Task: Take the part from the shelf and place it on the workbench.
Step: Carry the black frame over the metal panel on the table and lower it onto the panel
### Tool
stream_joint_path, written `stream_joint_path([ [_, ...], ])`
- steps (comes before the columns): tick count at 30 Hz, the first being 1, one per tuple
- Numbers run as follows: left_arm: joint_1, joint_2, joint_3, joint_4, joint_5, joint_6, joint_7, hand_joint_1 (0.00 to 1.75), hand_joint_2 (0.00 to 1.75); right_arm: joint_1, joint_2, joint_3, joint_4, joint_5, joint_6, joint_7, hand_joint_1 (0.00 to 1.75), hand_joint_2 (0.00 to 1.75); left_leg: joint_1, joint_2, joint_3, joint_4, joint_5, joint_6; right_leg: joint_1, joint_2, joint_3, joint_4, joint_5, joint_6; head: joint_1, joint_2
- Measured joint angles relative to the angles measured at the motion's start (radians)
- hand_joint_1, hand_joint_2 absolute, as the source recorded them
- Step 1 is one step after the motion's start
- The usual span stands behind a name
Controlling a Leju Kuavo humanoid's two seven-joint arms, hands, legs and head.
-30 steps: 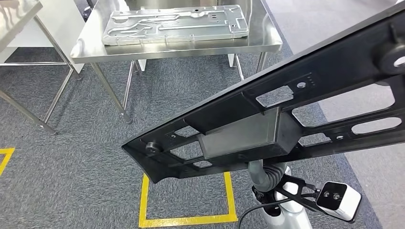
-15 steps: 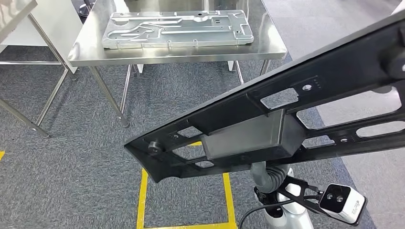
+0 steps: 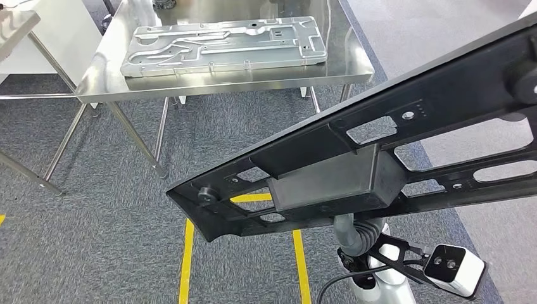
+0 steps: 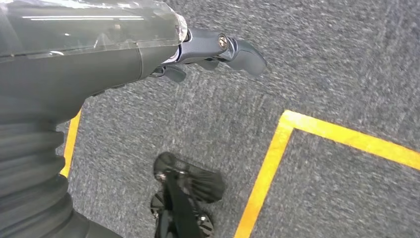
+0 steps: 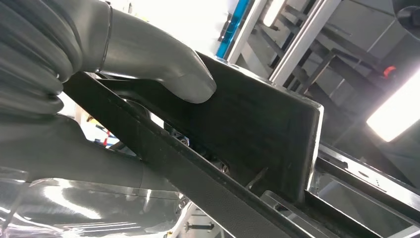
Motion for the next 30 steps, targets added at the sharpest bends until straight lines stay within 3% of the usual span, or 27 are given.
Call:
stream_joint_path([
  [2, 0.001, 0.001, 0.0, 0.0, 0.0, 0.0, 0.0, 0.0, 1.75, -0.001, 0.0, 0.0, 0.001, 0.0, -0.001, 0.0, 1.75, 1.75, -0.003, -0.001, 0.039, -0.124, 0.092, 0.012, 0.002, 0.001, 0.025, -0.001, -0.018, 0.003, 0.0, 0.0],
  [4, 0.0, 0.002, 0.0, 0.0, 0.0, 0.0, 0.0, 0.0, 1.75, -0.003, 0.0, 0.0, 0.002, 0.001, -0.002, 0.0, 1.75, 1.75, -0.01, -0.001, 0.082, -0.232, 0.138, 0.026, 0.004, 0.002, 0.04, -0.003, -0.032, 0.011, 0.0, 0.0],
  [6, 0.0, 0.003, 0.0, 0.0, 0.0, -0.001, 0.0, 0.0, 1.75, -0.005, 0.0, 0.0, 0.003, 0.002, -0.003, 0.0, 1.75, 1.75, -0.016, -0.001, 0.095, -0.263, 0.129, 0.037, 0.005, 0.003, 0.044, -0.004, -0.033, 0.023, 0.0, 0.0],
  [9, 0.0, 0.003, 0.0, 0.0, 0.0, -0.002, 0.0, 0.0, 1.75, -0.008, 0.0, 0.0, 0.004, 0.002, -0.003, 0.0, 1.75, 1.75, -0.01, -0.005, 0.121, -0.284, 0.122, 0.053, 0.005, 0.001, 0.04, 0.027, -0.04, 0.039, 0.0, 0.0],
  [11, -0.001, 0.003, 0.0, 0.0, -0.001, -0.004, 0.0, 0.0, 1.75, -0.01, 0.0, 0.0, 0.004, 0.002, -0.003, 0.0, 1.75, 1.75, -0.007, -0.006, 0.141, -0.293, 0.114, 0.061, 0.001, 0.0, -0.017, 0.128, -0.078, 0.048, 0.0, 0.0],
  [13, -0.001, 0.003, 0.0, 0.0, -0.002, -0.008, 0.0, 0.0, 1.75, -0.009, 0.0, 0.0, 0.004, 0.002, -0.003, 0.0, 1.75, 1.75, -0.007, -0.007, 0.152, -0.293, 0.102, 0.064, -0.002, 0.0, -0.106, 0.251, -0.121, 0.055, 0.0, 0.0],
  [14, 0.0, 0.003, 0.0, 0.0, -0.002, -0.01, -0.001, 0.0, 1.75, -0.007, 0.0, 0.0, 0.004, 0.001, -0.003, 0.0, 1.75, 1.75, -0.007, -0.007, 0.159, -0.293, 0.095, 0.063, -0.003, 0.0, -0.138, 0.28, -0.122, 0.057, 0.0, 0.0],
  [15, 0.001, 0.003, 0.0, 0.0, -0.003, -0.011, -0.001, 0.0, 1.75, -0.007, 0.0, 0.0, 0.004, 0.001, -0.004, 0.0, 1.75, 1.75, -0.007, -0.007, 0.169, -0.293, 0.088, 0.062, -0.005, 0.0, -0.152, 0.274, -0.101, 0.058, 0.0, 0.0],
  [16, 0.001, 0.003, 0.0, 0.0, -0.003, -0.012, -0.001, 0.0, 1.75, -0.006, 0.0, 0.0, 0.004, 0.001, -0.004, 0.0, 1.75, 1.75, -0.007, -0.008, 0.181, -0.293, 0.079, 0.06, -0.006, -0.001, -0.148, 0.231, -0.06, 0.057, 0.0, 0.0],
  [18, 0.001, 0.002, 0.0, 0.0, -0.003, -0.012, -0.001, 0.0, 1.75, -0.006, 0.0, 0.0, 0.004, 0.0, -0.003, 0.0, 1.75, 1.75, -0.007, -0.008, 0.204, -0.293, 0.06, 0.053, -0.006, -0.004, -0.109, 0.095, 0.037, 0.052, 0.0, 0.0],
  [19, 0.0, 0.002, 0.0, 0.0, -0.002, -0.012, -0.001, 0.0, 1.75, -0.005, 0.0, 0.0, 0.004, 0.0, -0.002, 0.0, 1.75, 1.75, -0.007, -0.008, 0.211, -0.293, 0.051, 0.047, -0.003, -0.006, -0.095, 0.045, 0.062, 0.046, 0.0, 0.0],
  [20, 0.0, 0.002, 0.0, 0.0, -0.001, -0.011, -0.001, 0.0, 1.75, -0.004, 0.0, 0.0, 0.003, 0.0, -0.001, 0.0, 1.75, 1.75, -0.008, -0.007, 0.215, -0.295, 0.045, 0.041, 0.001, -0.007, -0.089, 0.018, 0.072, 0.04, 0.001, 0.0],
  [23, -0.002, 0.001, 0.0, 0.0, 0.0, -0.009, -0.002, 0.0, 1.75, -0.002, 0.0, 0.0, 0.0, 0.0, -0.001, 0.0, 1.75, 1.75, -0.008, -0.005, 0.227, -0.286, 0.042, 0.023, 0.002, -0.004, -0.073, 0.004, 0.063, 0.018, 0.0, 0.0],
  [25, -0.005, 0.0, 0.0, 0.0, 0.0, -0.009, -0.002, 0.0, 1.75, -0.004, 0.001, 0.0, -0.001, 0.001, -0.002, 0.0, 1.75, 1.75, -0.006, -0.005, 0.209, -0.226, 0.03, 0.016, 0.0, -0.003, -0.049, -0.005, 0.053, 0.006, 0.0, 0.0],
  [28, -0.006, 0.0, 0.0, 0.0, 0.0, -0.007, -0.001, 0.0, 1.75, -0.006, 0.002, 0.0, -0.002, 0.001, -0.003, 0.0, 1.75, 1.75, -0.002, -0.006, 0.097, -0.045, -0.044, 0.007, 0.0, -0.003, -0.022, -0.008, 0.031, -0.001, 0.0, 0.0],
  [29, -0.004, 0.0, 0.0, 0.0, 0.0, -0.007, -0.001, 0.0, 1.75, -0.005, 0.002, 0.0, -0.002, 0.001, -0.003, 0.0, 1.75, 1.75, -0.001, -0.006, 0.063, -0.006, -0.062, 0.003, 0.001, -0.002, -0.012, -0.008, 0.022, -0.001, 0.0, 0.0],
  [30, -0.002, 0.0, 0.0, 0.0, 0.0, -0.007, -0.001, 0.0, 1.75, -0.005, 0.002, 0.0, -0.002, 0.001, -0.003, 0.0, 1.75, 1.75, -0.001, -0.006, 0.043, 0.001, -0.061, 0.001, 0.001, -0.001, 0.0, -0.008, 0.013, 0.0, 0.0, 0.0],
])
